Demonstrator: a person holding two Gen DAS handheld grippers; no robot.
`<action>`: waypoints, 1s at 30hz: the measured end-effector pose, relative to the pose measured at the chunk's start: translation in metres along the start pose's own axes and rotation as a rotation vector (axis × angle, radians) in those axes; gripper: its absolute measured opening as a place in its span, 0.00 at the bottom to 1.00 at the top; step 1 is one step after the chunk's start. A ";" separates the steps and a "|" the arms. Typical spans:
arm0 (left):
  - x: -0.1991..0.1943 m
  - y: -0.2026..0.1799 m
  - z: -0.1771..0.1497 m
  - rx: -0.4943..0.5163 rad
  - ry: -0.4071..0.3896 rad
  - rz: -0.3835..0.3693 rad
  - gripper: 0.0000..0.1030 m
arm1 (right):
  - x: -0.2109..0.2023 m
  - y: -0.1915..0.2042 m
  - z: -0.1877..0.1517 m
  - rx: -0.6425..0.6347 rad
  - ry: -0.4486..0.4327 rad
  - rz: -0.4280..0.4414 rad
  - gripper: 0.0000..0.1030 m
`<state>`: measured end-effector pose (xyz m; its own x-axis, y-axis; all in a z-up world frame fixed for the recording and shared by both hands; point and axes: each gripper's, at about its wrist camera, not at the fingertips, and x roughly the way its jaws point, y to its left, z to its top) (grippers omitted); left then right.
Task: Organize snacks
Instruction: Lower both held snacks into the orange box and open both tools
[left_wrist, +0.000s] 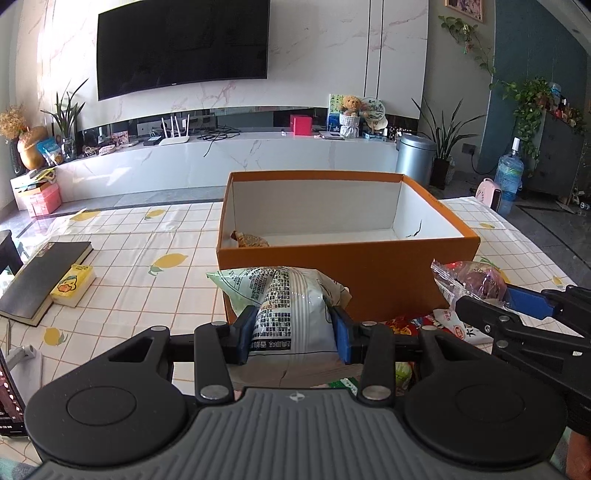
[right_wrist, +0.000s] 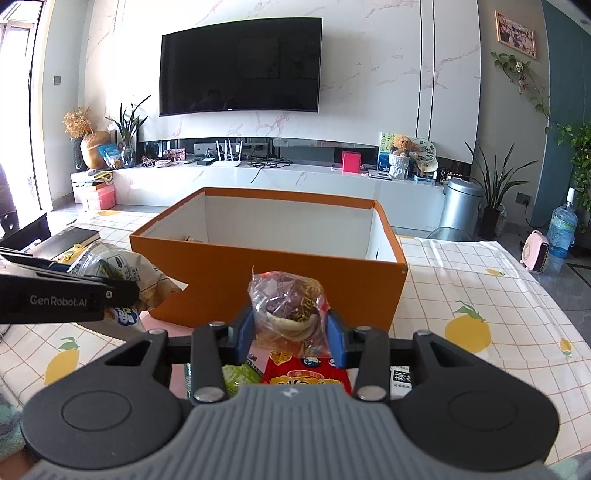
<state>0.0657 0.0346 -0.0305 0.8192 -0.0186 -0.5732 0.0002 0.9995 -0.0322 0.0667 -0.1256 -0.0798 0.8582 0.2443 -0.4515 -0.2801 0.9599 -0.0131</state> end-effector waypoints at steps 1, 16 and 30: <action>-0.002 -0.002 0.002 0.004 -0.009 -0.003 0.47 | -0.004 -0.002 0.003 0.002 -0.006 -0.002 0.38; -0.014 -0.023 0.051 0.075 -0.082 -0.055 0.47 | -0.032 -0.023 0.051 0.006 -0.087 -0.024 0.37; 0.031 -0.024 0.107 0.088 0.028 -0.154 0.47 | 0.027 -0.037 0.118 -0.105 0.088 0.036 0.37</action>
<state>0.1527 0.0130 0.0395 0.7892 -0.1709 -0.5899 0.1754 0.9832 -0.0502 0.1508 -0.1379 0.0143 0.8071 0.2613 -0.5295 -0.3576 0.9299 -0.0862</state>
